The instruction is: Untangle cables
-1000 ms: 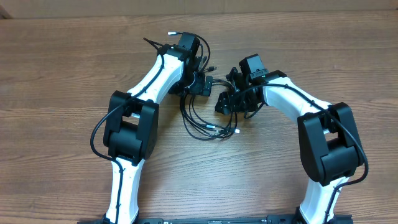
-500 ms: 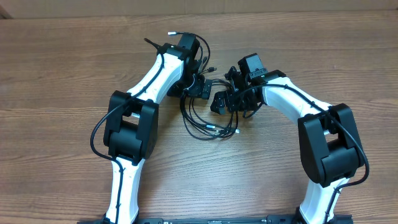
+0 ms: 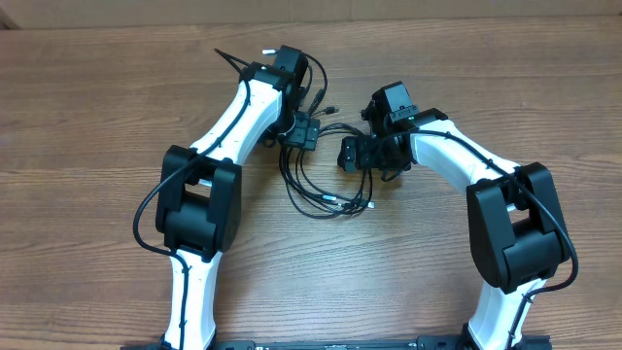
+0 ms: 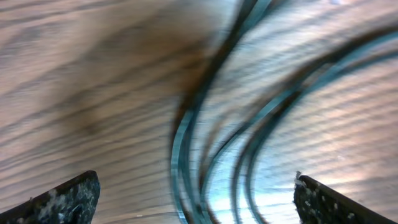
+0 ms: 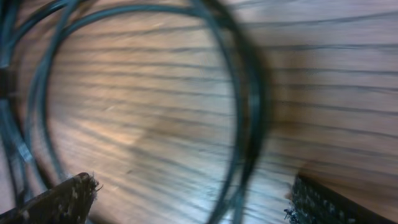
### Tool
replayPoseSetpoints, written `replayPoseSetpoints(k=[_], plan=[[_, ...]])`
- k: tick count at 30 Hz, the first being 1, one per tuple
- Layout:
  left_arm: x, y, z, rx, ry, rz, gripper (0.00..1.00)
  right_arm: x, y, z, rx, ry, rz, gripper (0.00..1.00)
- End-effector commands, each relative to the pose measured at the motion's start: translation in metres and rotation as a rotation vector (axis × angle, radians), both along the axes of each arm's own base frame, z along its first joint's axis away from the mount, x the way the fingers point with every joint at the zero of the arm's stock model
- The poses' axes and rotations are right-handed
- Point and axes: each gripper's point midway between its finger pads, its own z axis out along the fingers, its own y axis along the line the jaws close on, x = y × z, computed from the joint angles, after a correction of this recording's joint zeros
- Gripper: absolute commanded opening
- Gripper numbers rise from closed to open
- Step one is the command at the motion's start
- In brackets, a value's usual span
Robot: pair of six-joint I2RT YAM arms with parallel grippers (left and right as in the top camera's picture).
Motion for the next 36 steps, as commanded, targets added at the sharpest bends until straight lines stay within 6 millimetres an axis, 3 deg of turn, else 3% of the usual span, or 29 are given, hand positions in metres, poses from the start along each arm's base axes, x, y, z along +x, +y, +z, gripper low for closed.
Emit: replayPoseSetpoints(k=[1,11,20,22,25,26,28,31,32,36], plan=[[0.014,0.019,0.021,0.021,-0.061,0.08,1.0,-0.027,-0.044,-0.054,-0.201,0.135,-0.154,1.0],[0.02,0.057,0.02,0.02,-0.04,0.2,1.0,-0.027,-0.061,-0.055,-0.28,0.14,-0.282,0.99],[0.021,0.063,0.02,0.02,-0.041,0.216,1.0,-0.027,-0.061,-0.055,-0.279,0.138,-0.277,0.98],[0.021,0.063,0.02,0.02,-0.041,0.216,1.0,-0.027,-0.061,-0.055,-0.278,0.138,-0.276,0.92],[0.021,0.063,0.02,0.02,-0.041,0.216,1.0,-0.027,-0.061,-0.055,-0.279,0.138,-0.277,0.72],[0.021,0.063,0.02,0.02,-0.041,0.216,1.0,-0.027,-0.061,-0.055,-0.279,0.138,-0.277,0.64],[0.021,0.063,0.02,0.02,-0.041,0.216,1.0,-0.027,-0.061,-0.055,-0.279,0.138,-0.277,0.36],[0.022,0.063,0.02,0.02,-0.042,0.216,0.99,-0.027,-0.061,-0.055,-0.279,0.138,-0.277,0.08],[0.022,0.063,0.02,0.019,-0.043,0.216,1.0,-0.027,-0.061,-0.055,-0.279,0.138,-0.277,0.04],[0.022,0.063,0.02,0.018,-0.044,0.216,1.0,-0.026,-0.061,-0.055,-0.277,0.134,-0.277,0.04]])
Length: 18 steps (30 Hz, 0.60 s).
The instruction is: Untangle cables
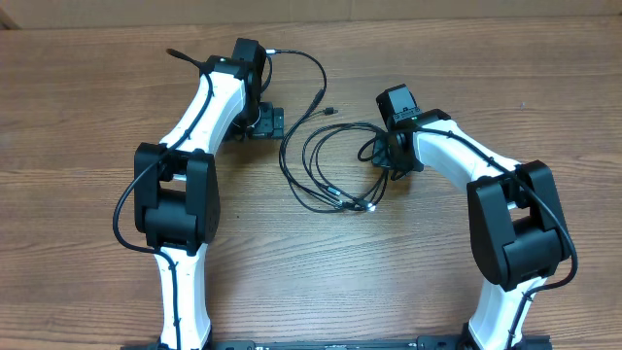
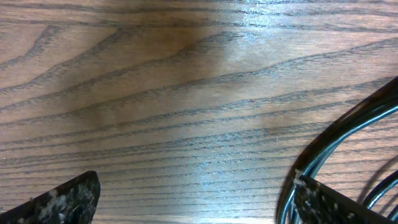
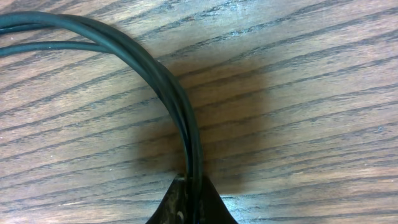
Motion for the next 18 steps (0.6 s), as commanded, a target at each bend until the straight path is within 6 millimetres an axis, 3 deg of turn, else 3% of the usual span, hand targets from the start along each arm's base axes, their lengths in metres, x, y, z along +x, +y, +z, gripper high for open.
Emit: replayPoseSetpoints(k=[1,2,3,5,7,10,15,18], plan=[[0.008,-0.004,0.02,-0.008,-0.056,0.008,1.0,-0.033,-0.005,-0.043,-0.02,0.144,0.003,0.04],[0.008,-0.004,0.02,-0.008,-0.056,0.008,1.0,-0.033,-0.005,-0.043,-0.019,0.144,0.003,0.07],[0.008,-0.004,0.02,-0.008,-0.056,0.008,1.0,-0.033,-0.004,-0.043,-0.016,0.145,0.004,0.2],[0.008,-0.004,0.02,-0.008,-0.056,0.008,1.0,-0.033,-0.004,-0.043,-0.016,0.145,0.004,0.55],[0.008,-0.005,0.02,-0.013,-0.055,0.006,1.0,-0.034,-0.004,-0.043,-0.013,0.146,0.012,0.7],[0.007,-0.011,0.02,-0.043,-0.048,0.002,0.99,-0.035,0.007,-0.043,0.036,0.154,0.102,0.77],[0.006,-0.019,0.021,-0.09,-0.043,-0.021,0.99,-0.054,0.045,-0.036,0.242,0.205,0.369,0.84],[0.006,-0.019,0.021,-0.09,-0.042,-0.02,1.0,-0.065,0.05,-0.034,0.278,0.243,0.39,0.85]])
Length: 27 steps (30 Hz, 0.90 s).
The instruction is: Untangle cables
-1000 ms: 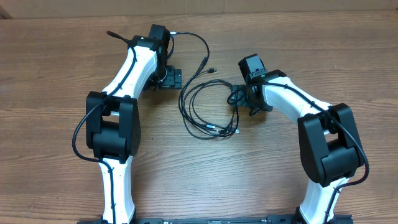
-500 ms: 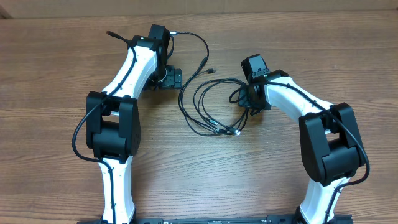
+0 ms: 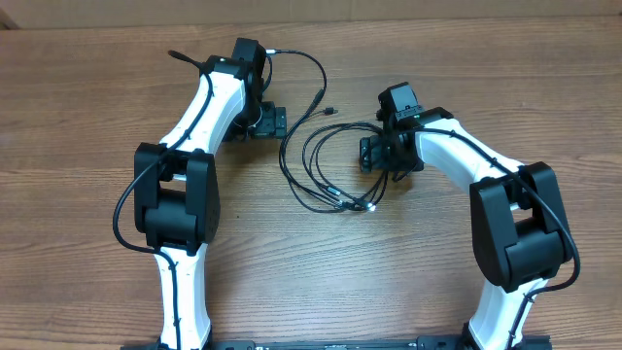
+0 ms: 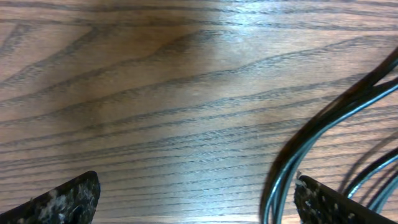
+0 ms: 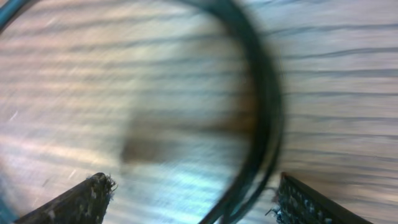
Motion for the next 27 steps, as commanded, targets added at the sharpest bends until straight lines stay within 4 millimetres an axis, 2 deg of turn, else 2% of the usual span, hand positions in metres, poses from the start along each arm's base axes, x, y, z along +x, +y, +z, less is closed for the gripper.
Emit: replayPoseSetpoints(k=[1,5,9,12,19,23,27], plan=[[0.007,-0.01,0.02,-0.037,-0.047,-0.012,1.0,-0.057,0.024,-0.039,0.137,0.229,0.121,0.85],[0.006,-0.01,0.02,-0.037,-0.047,-0.012,1.0,-0.063,0.028,-0.039,0.13,0.244,0.136,0.86],[0.006,-0.01,0.02,-0.037,-0.046,-0.013,0.99,-0.063,0.028,-0.041,0.111,0.239,0.132,0.93],[0.006,-0.011,0.02,-0.037,-0.046,-0.015,1.0,-0.061,0.021,-0.043,0.069,0.242,0.07,1.0],[0.006,-0.012,0.02,-0.037,-0.046,-0.018,1.0,-0.065,0.019,-0.04,0.06,0.268,0.054,1.0],[0.006,-0.012,0.02,-0.037,-0.046,-0.017,1.0,-0.063,0.018,-0.029,0.053,0.273,0.054,1.0],[0.006,-0.012,0.02,-0.037,-0.047,-0.018,0.99,-0.06,0.017,-0.001,0.023,0.214,0.039,1.0]])
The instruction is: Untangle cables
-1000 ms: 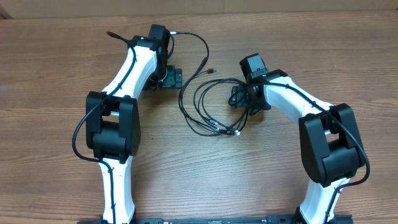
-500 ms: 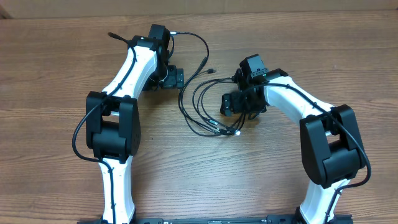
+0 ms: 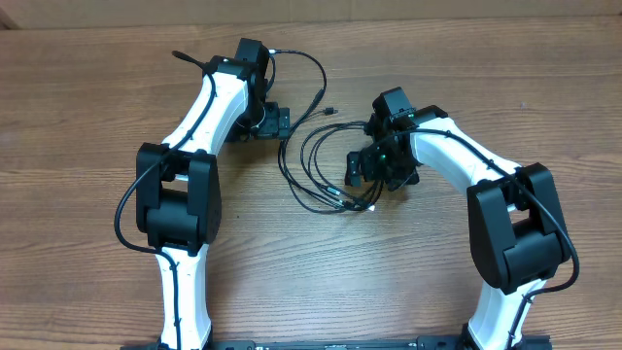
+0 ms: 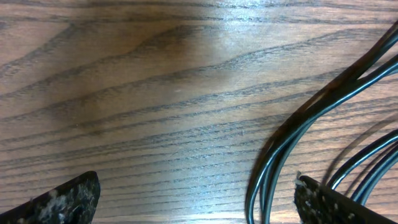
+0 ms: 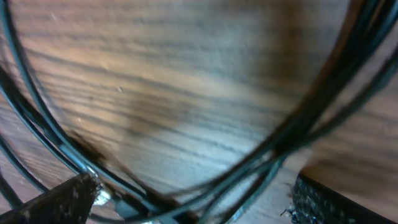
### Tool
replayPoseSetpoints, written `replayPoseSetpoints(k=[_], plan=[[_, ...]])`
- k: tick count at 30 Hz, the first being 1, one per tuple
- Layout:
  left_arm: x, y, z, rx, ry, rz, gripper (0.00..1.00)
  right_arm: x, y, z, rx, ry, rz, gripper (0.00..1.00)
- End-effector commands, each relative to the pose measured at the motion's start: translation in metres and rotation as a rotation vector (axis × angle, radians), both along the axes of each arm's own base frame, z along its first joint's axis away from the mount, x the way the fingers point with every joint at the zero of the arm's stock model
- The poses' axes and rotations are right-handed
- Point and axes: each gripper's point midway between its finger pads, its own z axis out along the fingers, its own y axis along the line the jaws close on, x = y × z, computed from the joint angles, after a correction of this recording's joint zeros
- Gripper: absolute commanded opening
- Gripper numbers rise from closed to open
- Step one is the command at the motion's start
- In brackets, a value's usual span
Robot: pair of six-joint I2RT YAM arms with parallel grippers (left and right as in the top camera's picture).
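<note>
Thin black cables point(image 3: 316, 165) lie in loose overlapping loops at the table's middle. One strand point(image 3: 313, 70) runs up and left past the left arm, ending near a small plug point(image 3: 331, 110). My left gripper point(image 3: 281, 123) is open at the loops' upper left edge. In the left wrist view point(image 4: 196, 190) two or three strands point(image 4: 273, 162) pass just inside the right finger point(image 4: 329, 202). My right gripper point(image 3: 362, 168) hangs open over the loops' right side. Blurred strands point(image 5: 292, 130) cross between its fingers point(image 5: 68, 199).
Silver-tipped connector ends point(image 3: 367, 205) lie at the loops' near edge. Bare wooden table point(image 3: 408, 282) stretches all round. Both white arms reach in from the near edge, left point(image 3: 185, 194) and right point(image 3: 505, 224).
My right gripper, still open, has shifted from the loops' right edge toward me and left, over the strands near the connectors. The left gripper edged slightly right; more strands now show between its fingers.
Both grippers were first open, close together over a tighter tangle. Then the left stood open further left, one strand lay stretched up-left, and the right was shut on the loops' right edge. It then opened there and now hangs open over the loops.
</note>
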Motion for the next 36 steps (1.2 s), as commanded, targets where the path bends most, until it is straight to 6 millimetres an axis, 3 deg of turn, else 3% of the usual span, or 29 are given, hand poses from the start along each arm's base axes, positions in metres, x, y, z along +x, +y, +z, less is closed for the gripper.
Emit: replayPoseSetpoints(k=[1,7,16,36], plan=[[0.007,-0.007,0.02,-0.022,-0.05,-0.009,1.0,-0.017,-0.008,-0.003,-0.084,0.032,-0.051,1.0],[0.007,-0.007,0.02,-0.022,-0.05,-0.009,1.0,-0.004,-0.022,0.025,-0.199,-0.096,-0.175,1.0],[0.007,-0.007,0.02,-0.022,-0.05,-0.009,1.0,-0.009,-0.033,0.025,-0.212,-0.055,-0.185,1.0],[0.007,-0.006,0.02,-0.021,-0.05,-0.009,0.99,-0.01,-0.033,0.024,-0.214,-0.052,-0.185,1.0]])
